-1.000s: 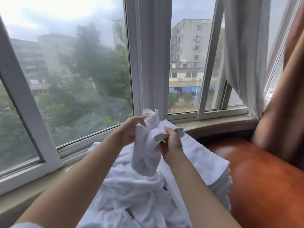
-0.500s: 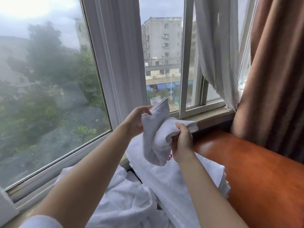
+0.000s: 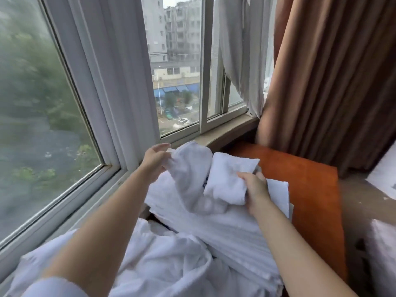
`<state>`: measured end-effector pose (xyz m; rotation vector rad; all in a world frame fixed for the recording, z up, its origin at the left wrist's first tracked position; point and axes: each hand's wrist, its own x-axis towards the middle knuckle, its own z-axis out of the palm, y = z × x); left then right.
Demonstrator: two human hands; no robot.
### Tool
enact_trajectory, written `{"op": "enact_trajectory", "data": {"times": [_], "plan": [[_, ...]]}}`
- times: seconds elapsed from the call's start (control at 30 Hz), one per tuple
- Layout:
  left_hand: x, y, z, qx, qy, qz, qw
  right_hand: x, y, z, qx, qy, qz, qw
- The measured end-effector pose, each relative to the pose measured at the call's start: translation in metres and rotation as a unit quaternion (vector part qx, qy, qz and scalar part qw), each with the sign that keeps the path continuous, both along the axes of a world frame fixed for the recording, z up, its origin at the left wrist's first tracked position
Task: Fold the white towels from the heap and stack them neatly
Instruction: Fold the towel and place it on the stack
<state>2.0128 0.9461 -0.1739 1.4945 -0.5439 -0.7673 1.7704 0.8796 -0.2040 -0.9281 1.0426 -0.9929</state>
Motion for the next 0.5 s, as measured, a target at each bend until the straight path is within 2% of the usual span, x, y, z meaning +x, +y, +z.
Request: {"op": "enact_trajectory", "data": {"times": [0.1,0.13,0.23,0.33,0.4,0.43,0.5], "plan": [[0.029,0.006,-0.020,0.093,-0.162,0.057,0.981,-0.029,-0.004,-0.009,-0.023,0.201,-0.076,0.976],[0.036,0.008,-0.028,0.114,-0.201,0.075,0.970,-0.039,-0.008,-0.016,-0.021,0.237,-0.114,0.964],[0.046,0.010,-0.048,0.127,-0.222,0.085,0.963,-0.054,-0.015,-0.025,0.001,0.205,-0.165,0.965],[0.048,0.005,-0.050,0.205,-0.281,-0.021,0.937,-0.054,-0.017,-0.029,0.032,0.244,-0.130,0.961],[0.051,0.001,-0.044,0.200,-0.309,-0.065,0.928,-0.051,-0.017,-0.024,0.036,0.273,-0.102,0.956],[0.055,-0.001,-0.040,0.167,-0.322,-0.043,0.931,-0.051,-0.018,-0.022,0.013,0.257,-0.104,0.961],[0.061,-0.003,-0.030,0.108,-0.354,0.051,0.927,-0.055,-0.018,-0.016,-0.068,0.167,-0.130,0.975]]}}
